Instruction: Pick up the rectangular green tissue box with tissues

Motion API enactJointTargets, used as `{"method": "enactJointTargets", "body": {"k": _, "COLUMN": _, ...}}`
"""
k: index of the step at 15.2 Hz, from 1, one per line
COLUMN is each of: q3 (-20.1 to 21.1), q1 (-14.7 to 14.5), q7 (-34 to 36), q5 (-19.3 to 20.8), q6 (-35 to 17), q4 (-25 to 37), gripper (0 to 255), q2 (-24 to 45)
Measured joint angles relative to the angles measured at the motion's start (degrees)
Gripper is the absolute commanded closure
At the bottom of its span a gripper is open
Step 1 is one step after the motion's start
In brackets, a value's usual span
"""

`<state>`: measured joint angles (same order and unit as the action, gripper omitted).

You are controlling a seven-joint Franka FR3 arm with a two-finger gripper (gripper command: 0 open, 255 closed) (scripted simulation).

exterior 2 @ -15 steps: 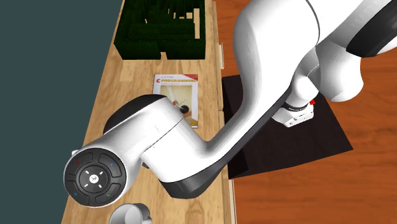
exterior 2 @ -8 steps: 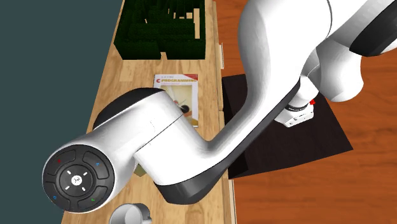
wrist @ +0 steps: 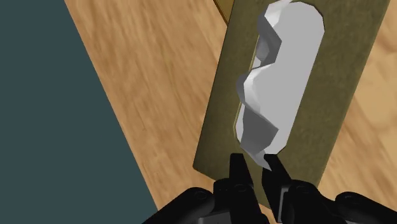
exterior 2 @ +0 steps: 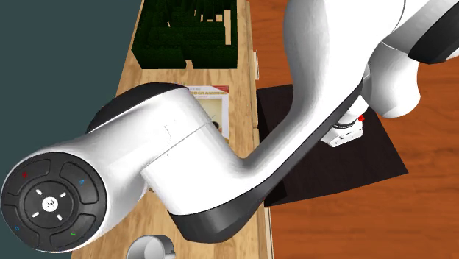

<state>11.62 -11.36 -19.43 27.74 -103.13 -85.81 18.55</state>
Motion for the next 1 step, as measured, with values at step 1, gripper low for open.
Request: {"method": "enactJointTargets", "body": {"k": 1, "q3": 0.0, "q1": 0.0, "q7": -0.2, "q5": -0.1, "q6": 0.4, "q4": 0.3, "gripper": 255, "q2": -0.1}}
